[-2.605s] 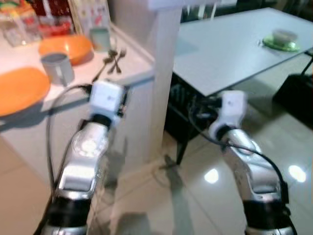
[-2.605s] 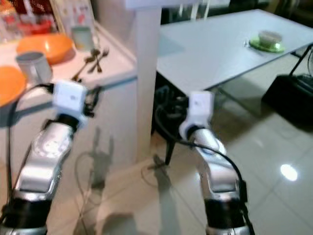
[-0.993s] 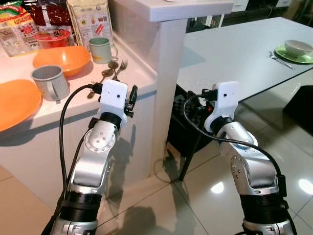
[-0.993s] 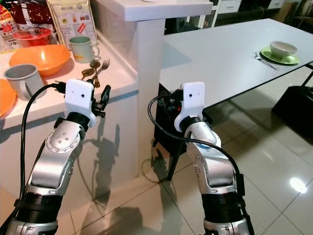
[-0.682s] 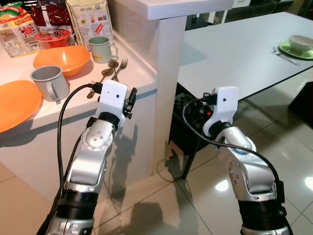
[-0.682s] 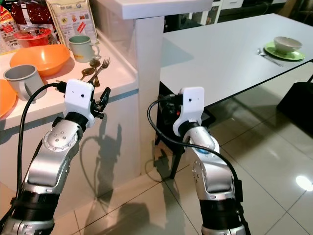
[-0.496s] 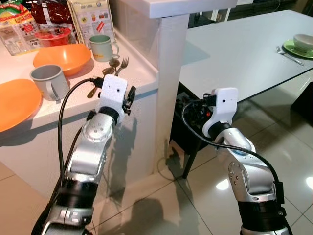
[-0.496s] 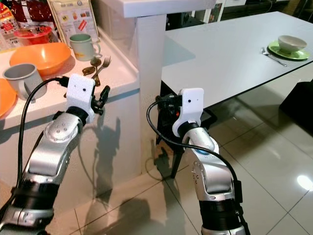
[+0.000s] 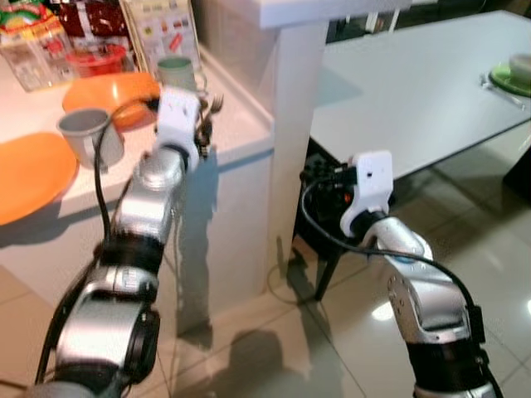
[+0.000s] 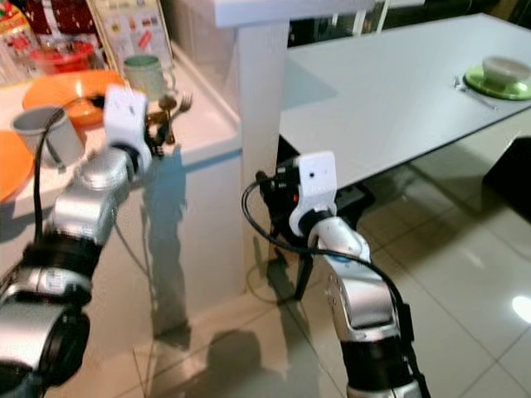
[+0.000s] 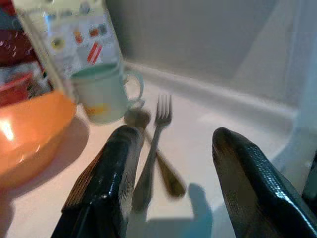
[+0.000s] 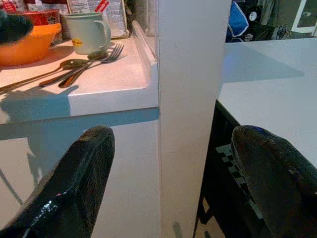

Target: Setting the table

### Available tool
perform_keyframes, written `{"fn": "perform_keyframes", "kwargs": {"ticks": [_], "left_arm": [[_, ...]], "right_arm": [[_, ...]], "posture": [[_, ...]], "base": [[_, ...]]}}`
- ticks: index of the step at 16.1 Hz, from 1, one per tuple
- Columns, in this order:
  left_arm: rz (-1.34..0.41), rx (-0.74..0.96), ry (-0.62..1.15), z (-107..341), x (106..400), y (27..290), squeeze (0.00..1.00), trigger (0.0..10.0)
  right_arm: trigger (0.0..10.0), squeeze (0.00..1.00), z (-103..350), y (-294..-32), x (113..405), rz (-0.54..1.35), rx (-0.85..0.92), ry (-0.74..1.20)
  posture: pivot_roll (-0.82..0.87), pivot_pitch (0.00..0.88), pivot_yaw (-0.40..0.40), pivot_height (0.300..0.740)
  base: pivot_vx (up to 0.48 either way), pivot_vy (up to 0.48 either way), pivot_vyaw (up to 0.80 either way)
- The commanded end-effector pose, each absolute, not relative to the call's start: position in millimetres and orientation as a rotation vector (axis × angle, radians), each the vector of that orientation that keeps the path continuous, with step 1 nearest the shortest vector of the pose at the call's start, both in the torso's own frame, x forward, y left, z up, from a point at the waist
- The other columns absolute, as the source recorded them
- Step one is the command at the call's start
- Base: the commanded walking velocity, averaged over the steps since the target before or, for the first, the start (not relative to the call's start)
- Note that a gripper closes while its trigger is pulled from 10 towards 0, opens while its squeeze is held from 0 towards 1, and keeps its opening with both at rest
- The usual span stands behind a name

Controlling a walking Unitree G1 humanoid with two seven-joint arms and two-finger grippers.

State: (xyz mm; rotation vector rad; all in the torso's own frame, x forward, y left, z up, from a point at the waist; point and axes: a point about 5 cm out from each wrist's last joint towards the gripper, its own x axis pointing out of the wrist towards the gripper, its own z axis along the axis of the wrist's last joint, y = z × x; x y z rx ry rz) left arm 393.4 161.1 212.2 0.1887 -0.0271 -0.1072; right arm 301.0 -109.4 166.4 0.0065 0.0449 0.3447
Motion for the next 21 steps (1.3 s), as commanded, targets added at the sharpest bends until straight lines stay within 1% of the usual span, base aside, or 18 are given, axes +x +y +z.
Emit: {"fn": "perform_keyframes", "kwargs": {"ticks": [1,2,3,6,7,9,11,14,21], "left_arm": [[-0.119,0.171,-0.026,214,395,160,0.04,10.0],[-0.131,0.205,-0.067,213,387,151,0.00,10.0],[-0.130,0.204,-0.117,212,380,146,0.00,10.0],[-0.163,0.189,-0.171,210,368,138,0.00,10.0],[-0.188,0.182,-0.204,207,353,135,0.00,10.0],[-0.202,0.195,-0.222,206,343,134,0.00,10.0],[-0.204,0.193,-0.198,197,327,134,0.00,10.0],[-0.206,0.167,-0.186,196,324,130,0.00,10.0],[-0.232,0.161,-0.158,196,321,125,0.00,10.0]], "right_arm": [[10.0,0.00,171,-111,299,0.346,0.008,0.032],[10.0,0.00,169,-117,297,0.309,0.018,0.036],[10.0,0.00,165,-122,295,0.279,0.031,0.048],[10.0,0.00,163,-125,296,0.242,0.010,0.052],[10.0,0.00,164,-126,299,0.224,-0.036,0.037],[10.0,0.00,166,-126,299,0.223,-0.041,0.030],[10.0,0.00,167,-127,299,0.225,-0.054,0.027],[10.0,0.00,166,-126,300,0.222,-0.066,0.028],[10.0,0.00,163,-130,298,0.207,-0.053,0.042]], "posture": [[-0.01,0.000,0.041,0.740],[0.00,0.000,0.031,0.740],[0.01,0.000,0.017,0.740],[0.02,0.000,0.002,0.740],[0.02,0.000,-0.003,0.740],[0.02,0.000,-0.007,0.740],[0.03,0.000,-0.019,0.740],[0.03,0.000,-0.025,0.740],[0.03,0.000,-0.019,0.740]], "base": [[0.000,0.000,0.00],[0.000,0.000,0.00],[0.000,0.000,0.00],[0.000,0.000,0.00],[0.240,0.000,0.00],[0.240,0.000,0.00],[0.328,0.000,0.23],[0.366,0.000,0.63],[0.367,0.000,0.00]]}}
